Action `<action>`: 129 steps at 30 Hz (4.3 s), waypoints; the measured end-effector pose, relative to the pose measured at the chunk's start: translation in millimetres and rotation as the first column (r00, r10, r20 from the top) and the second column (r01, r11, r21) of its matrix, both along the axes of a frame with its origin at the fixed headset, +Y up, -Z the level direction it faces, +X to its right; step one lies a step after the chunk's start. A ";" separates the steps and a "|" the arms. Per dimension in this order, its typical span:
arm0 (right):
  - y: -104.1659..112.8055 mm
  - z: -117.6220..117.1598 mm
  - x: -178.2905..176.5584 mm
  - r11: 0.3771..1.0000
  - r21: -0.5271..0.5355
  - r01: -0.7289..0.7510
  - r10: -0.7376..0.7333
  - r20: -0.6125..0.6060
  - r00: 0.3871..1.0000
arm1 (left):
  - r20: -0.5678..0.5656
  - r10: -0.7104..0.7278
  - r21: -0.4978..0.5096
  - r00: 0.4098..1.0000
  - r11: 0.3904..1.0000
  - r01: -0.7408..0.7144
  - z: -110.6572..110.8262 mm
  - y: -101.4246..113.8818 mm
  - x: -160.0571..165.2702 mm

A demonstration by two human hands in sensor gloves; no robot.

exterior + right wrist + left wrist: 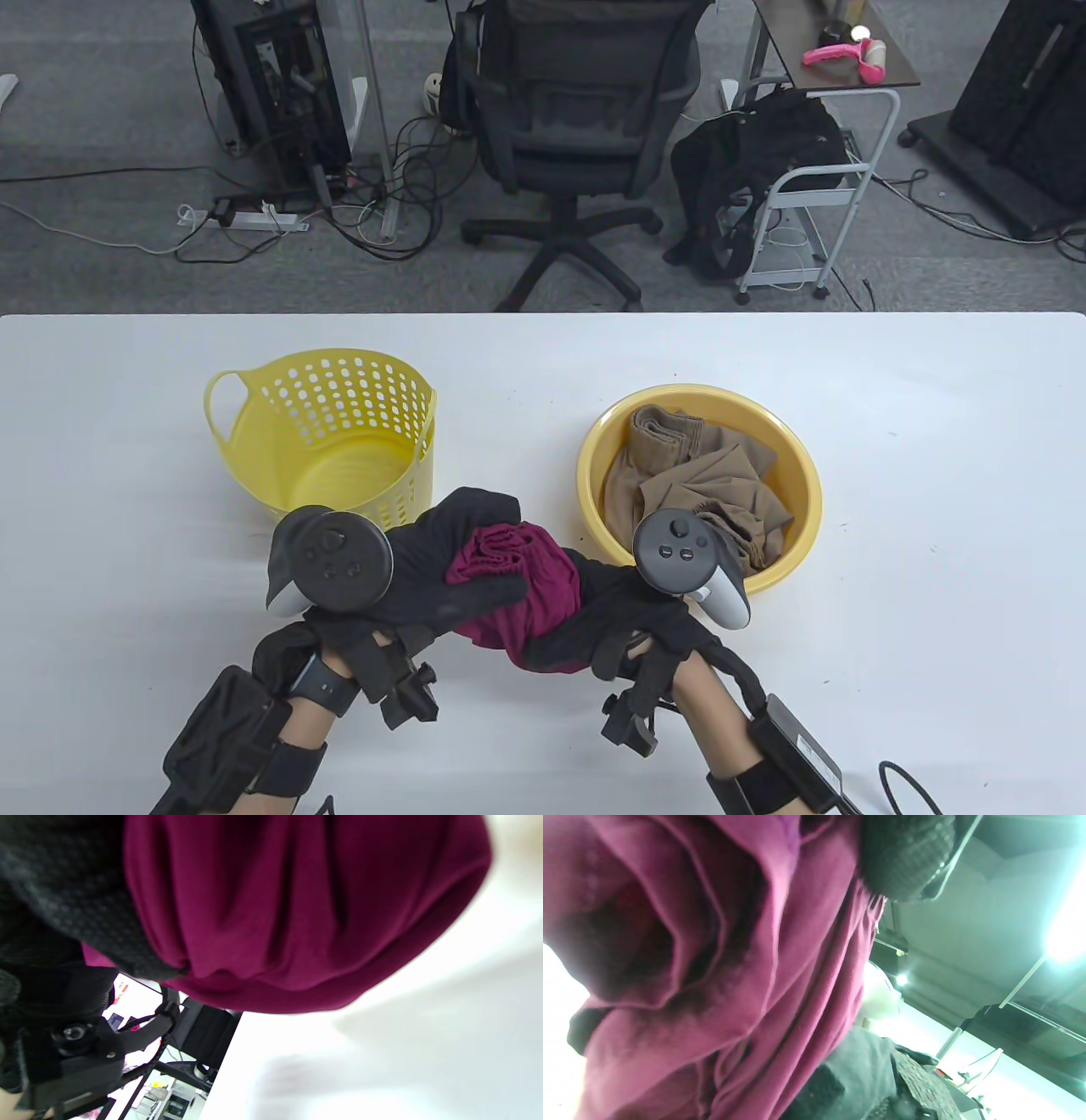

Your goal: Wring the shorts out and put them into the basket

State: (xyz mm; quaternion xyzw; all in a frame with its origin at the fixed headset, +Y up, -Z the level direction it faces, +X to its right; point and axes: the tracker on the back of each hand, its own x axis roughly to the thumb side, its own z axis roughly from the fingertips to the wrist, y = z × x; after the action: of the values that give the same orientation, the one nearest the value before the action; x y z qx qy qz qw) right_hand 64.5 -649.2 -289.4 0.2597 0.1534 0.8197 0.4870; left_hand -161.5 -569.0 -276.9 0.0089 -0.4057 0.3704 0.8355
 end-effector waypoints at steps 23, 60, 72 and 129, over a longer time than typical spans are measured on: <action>8.5 24.2 24.6 0.897 0.316 -0.309 0.247 0.221 0.943 | -0.194 -0.142 0.121 0.971 0.978 0.168 -0.9 26.2 -12.0; -26.9 35.1 44.1 0.741 0.387 -0.549 0.363 0.458 0.811 | -0.558 -0.059 0.211 0.828 0.955 0.210 -38.5 115.2 -60.2; -27.0 35.4 43.8 0.737 0.386 -0.555 0.373 0.453 0.810 | -0.668 -0.086 0.125 0.739 0.966 0.225 -62.4 80.3 -88.3; -25.4 39.4 45.4 0.724 0.390 -0.569 0.387 0.454 0.803 | -0.445 -0.424 0.084 0.789 0.857 0.508 -6.4 -1.6 -16.4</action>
State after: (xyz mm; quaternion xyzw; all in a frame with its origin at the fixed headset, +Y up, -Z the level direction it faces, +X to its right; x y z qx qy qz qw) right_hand 109.9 -674.6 -250.0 0.1831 -0.0922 0.9606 0.1874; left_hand -177.9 -570.5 -283.4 0.0693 -0.2452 0.0991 0.9619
